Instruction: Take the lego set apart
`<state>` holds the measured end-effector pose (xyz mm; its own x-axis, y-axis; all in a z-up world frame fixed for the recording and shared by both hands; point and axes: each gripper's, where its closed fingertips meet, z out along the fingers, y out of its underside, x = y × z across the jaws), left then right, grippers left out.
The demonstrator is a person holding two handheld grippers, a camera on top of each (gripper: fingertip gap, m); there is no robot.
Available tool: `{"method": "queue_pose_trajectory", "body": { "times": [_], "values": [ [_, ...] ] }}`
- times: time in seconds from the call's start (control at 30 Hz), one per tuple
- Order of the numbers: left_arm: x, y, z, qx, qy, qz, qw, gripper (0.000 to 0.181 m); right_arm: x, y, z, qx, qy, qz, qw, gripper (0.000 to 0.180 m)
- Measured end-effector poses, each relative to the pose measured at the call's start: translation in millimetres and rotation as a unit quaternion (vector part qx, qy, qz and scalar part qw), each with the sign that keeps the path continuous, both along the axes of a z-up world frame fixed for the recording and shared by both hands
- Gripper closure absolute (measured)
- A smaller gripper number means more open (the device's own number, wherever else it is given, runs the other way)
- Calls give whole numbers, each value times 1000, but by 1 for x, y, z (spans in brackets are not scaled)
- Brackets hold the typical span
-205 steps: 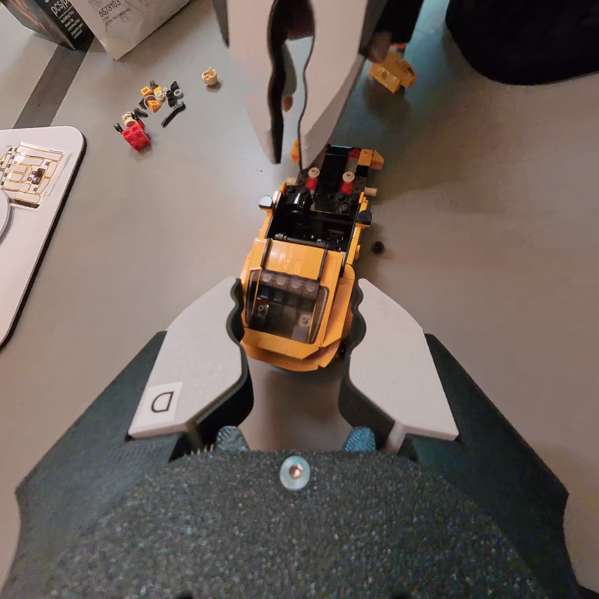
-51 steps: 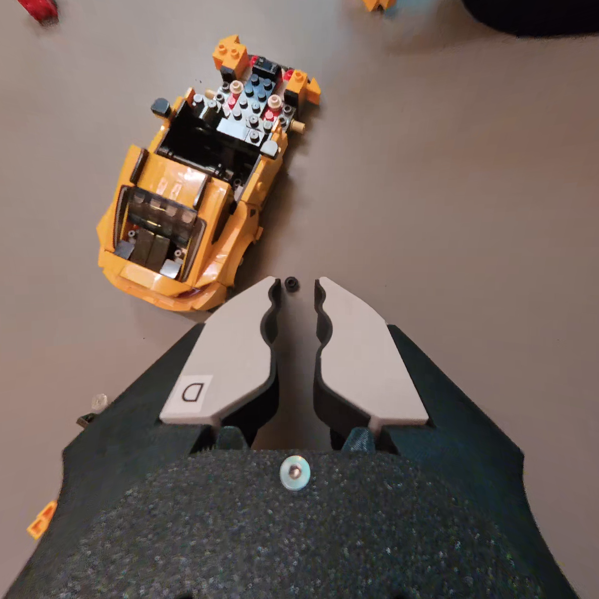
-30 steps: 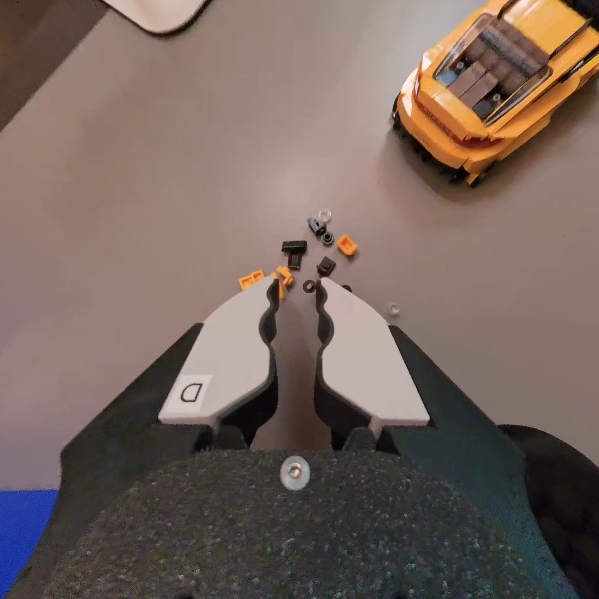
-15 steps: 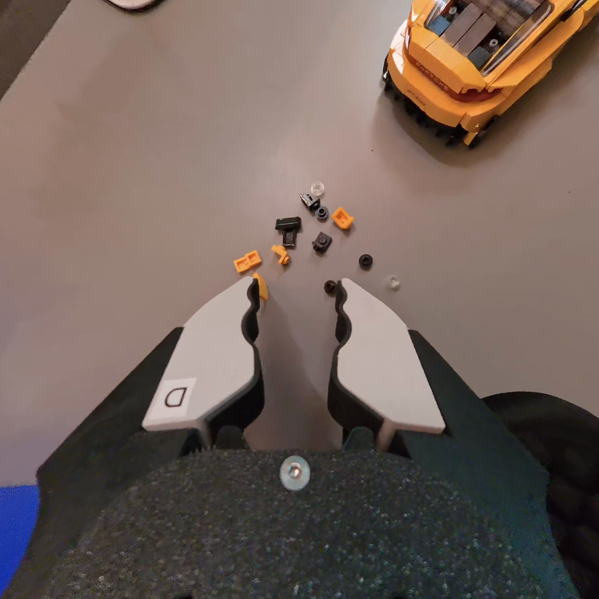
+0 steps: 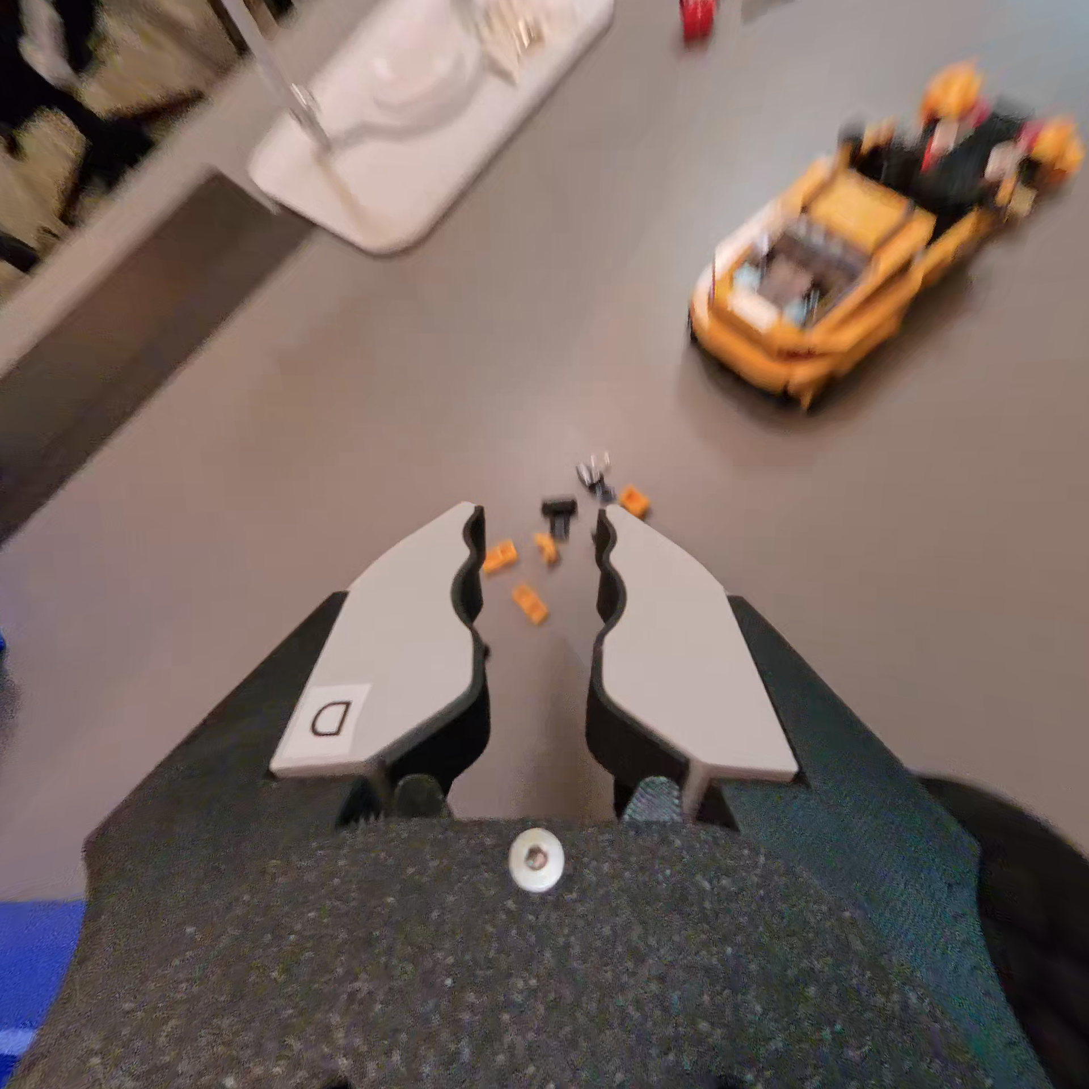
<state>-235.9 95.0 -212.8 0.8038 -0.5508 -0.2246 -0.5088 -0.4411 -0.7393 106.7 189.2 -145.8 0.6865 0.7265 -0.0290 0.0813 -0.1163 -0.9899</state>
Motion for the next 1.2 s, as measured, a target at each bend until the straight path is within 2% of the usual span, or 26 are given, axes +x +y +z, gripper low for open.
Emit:
{"method": "queue_pose_trajectory", "body": {
  "times": [0.07, 0.17, 0.2, 0.23, 0.27, 0.3, 0.43, 0.67, 0.77, 0.87, 1.0, 1.03, 1.1, 1.2],
  "values": [
    [7, 9, 23, 43, -41, 9, 998, 151, 1, 3, 4, 8, 0, -13, 1000, 148],
    [9, 23, 70, 135, -118, 26, 983, 181, -2, 6, 19, 41, -4, -23, 999, 146],
    [10, 26, 86, 158, -157, 29, 974, 181, -5, 7, 24, 53, -8, -24, 998, 146],
    [10, 29, 99, 170, -192, 29, 966, 181, -8, 8, 29, 64, -14, -21, 998, 150],
    [9, 33, 110, 185, -218, 31, 958, 181, -13, 7, 33, 72, -21, -11, 997, 169],
    [6, 38, 120, 205, -236, 37, 949, 181, -20, 4, 37, 80, -26, 5, 996, 180],
    [0, 60, 143, 251, -249, 44, 934, 181, -52, 7, 58, 106, -44, 40, 993, 180],
    [9, 108, 183, 329, -264, 11, 907, 181, -119, 40, 114, 192, -44, 40, 980, 180],
    [5, 130, 204, 373, -256, 30, 892, 181, -148, 63, 129, 221, -53, 24, 974, 179],
    [2, 155, 214, 372, -272, 46, 886, 181, -179, 88, 133, 223, -68, 8, 972, 166],
    [-9, 180, 203, 354, -283, 68, 889, 181, -217, 123, 116, 216, -130, -26, 967, 128],
    [-12, 183, 197, 348, -287, 71, 890, 175, -225, 132, 110, 218, -150, -36, 964, 117],
    [-17, 187, 185, 333, -288, 75, 895, 168, -237, 152, 100, 231, -190, -65, 952, 99],
    [-21, 188, 177, 321, -291, 78, 898, 165, -249, 179, 101, 268, -242, -110, 926, 86]
  ]
}}
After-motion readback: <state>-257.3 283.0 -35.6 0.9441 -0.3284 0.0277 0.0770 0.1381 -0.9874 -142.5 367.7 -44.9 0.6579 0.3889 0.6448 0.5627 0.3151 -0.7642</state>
